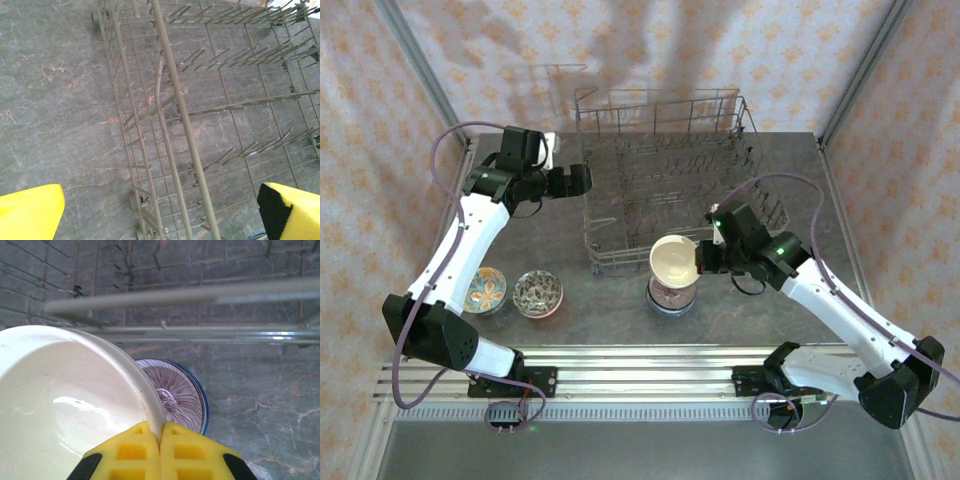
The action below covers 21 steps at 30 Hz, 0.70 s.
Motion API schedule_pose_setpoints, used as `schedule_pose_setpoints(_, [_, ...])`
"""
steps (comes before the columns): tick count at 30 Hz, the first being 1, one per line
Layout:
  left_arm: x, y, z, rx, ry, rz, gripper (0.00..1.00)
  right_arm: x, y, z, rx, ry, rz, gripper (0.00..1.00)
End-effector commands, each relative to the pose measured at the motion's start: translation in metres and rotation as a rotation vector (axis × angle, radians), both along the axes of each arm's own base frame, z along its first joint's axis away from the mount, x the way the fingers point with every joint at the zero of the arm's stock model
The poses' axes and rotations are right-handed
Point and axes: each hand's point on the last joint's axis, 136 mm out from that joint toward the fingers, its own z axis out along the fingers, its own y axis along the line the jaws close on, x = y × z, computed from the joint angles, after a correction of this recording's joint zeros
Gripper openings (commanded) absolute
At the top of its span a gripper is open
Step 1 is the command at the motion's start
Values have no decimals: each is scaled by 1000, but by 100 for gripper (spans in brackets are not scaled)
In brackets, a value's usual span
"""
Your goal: Load the bowls into the dish rack
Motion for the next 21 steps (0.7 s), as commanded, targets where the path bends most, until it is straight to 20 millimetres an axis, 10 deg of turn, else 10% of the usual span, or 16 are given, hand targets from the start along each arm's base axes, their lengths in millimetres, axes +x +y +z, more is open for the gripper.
schedule_pose_setpoints(1, [4,3,13,-1,-28,-2,99,8,15,33,66,-64,37,0])
schedule_pose_setpoints(21, [3,32,31,14,-73,73,99,102,40,89,75,-164,-84,0])
